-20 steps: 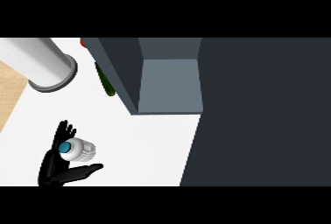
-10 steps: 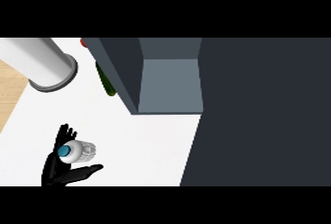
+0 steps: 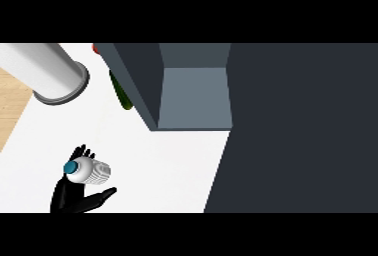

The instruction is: Pick up the bottled water, place it into the cabinet and close the cabinet

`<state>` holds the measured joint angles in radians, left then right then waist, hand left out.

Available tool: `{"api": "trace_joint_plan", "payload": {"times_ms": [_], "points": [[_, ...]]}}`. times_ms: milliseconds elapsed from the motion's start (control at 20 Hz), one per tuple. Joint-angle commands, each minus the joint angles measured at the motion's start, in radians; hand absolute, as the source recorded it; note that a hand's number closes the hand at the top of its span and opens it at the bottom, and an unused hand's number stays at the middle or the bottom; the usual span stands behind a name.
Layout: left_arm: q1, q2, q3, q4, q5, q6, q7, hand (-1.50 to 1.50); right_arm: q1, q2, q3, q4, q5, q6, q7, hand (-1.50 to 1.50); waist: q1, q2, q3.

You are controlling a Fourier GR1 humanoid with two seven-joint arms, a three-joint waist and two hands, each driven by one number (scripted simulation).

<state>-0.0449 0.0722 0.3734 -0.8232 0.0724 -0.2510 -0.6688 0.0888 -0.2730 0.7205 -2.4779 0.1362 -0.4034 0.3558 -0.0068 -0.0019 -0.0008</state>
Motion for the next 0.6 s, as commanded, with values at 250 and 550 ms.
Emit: {"api": "trace_joint_plan", "payload": {"times_ms": [250, 550], "points": [[-0.061, -0.010, 0.010, 0.119, 0.050, -0.040, -0.090, 1.50, 0.039, -0.039, 0.059, -0.149, 0.141, -0.012, 0.065, -1.50, -0.005, -0.001, 0.000], [-0.060, 0.012, 0.013, 0.061, 0.120, -0.115, -0.021, 1.50, 0.082, -0.086, 0.047, -0.154, 0.100, -0.010, 0.002, -1.50, -0.001, -0.002, 0.001]]}}
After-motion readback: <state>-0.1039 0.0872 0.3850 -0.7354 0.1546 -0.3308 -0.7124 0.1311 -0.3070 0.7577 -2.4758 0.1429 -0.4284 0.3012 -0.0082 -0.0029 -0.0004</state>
